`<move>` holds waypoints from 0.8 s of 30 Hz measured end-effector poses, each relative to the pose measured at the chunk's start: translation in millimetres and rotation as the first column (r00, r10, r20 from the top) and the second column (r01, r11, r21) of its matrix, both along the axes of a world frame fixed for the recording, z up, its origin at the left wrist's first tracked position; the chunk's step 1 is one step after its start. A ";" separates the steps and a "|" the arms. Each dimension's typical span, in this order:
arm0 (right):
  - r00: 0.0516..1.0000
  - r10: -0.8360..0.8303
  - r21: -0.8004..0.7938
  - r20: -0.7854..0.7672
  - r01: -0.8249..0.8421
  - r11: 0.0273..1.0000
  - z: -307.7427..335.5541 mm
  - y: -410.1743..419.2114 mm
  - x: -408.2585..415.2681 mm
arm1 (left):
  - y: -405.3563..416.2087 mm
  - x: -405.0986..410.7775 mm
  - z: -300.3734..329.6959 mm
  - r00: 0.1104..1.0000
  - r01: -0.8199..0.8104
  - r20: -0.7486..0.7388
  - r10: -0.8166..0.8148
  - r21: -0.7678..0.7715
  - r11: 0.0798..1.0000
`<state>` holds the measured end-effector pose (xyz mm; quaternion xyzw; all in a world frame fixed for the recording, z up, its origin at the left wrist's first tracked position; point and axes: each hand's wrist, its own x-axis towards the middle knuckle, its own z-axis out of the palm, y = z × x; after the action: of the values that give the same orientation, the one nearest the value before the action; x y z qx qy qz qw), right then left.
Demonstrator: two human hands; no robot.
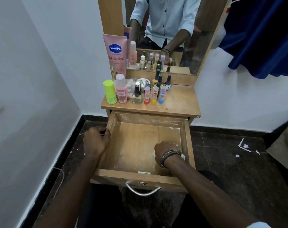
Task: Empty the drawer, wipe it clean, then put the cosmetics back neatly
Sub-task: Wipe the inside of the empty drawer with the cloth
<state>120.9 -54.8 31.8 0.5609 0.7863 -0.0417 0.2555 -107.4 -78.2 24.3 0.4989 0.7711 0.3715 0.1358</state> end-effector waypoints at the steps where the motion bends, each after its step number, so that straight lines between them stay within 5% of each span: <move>1: 1.000 0.015 -0.010 0.009 -0.015 1.000 -1.3 -1.5 0.2 | -0.3 0.2 0.3 1.000 0.003 0.001 -0.003 0.006 1.000; 7: 0.997 -0.049 -0.049 0.056 0.052 0.997 -5.5 19.7 -3.1 | -2.0 2.5 4.2 1.000 0.009 -0.015 -0.009 0.002 1.000; 13: 0.987 -0.047 0.137 0.152 0.026 0.990 -4.1 58.2 0.2 | -0.7 1.4 3.8 0.999 0.019 -0.048 -0.020 -0.016 1.000; 24: 0.979 -0.204 0.197 0.019 0.197 0.960 -13.4 76.5 -13.9 | 1.4 1.8 -1.5 0.993 0.038 -0.114 -0.038 -0.004 0.999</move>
<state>106.9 21.7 18.4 0.6607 0.7206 0.0206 0.2092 -105.6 -76.9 22.8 0.5339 0.7683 0.3391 0.0991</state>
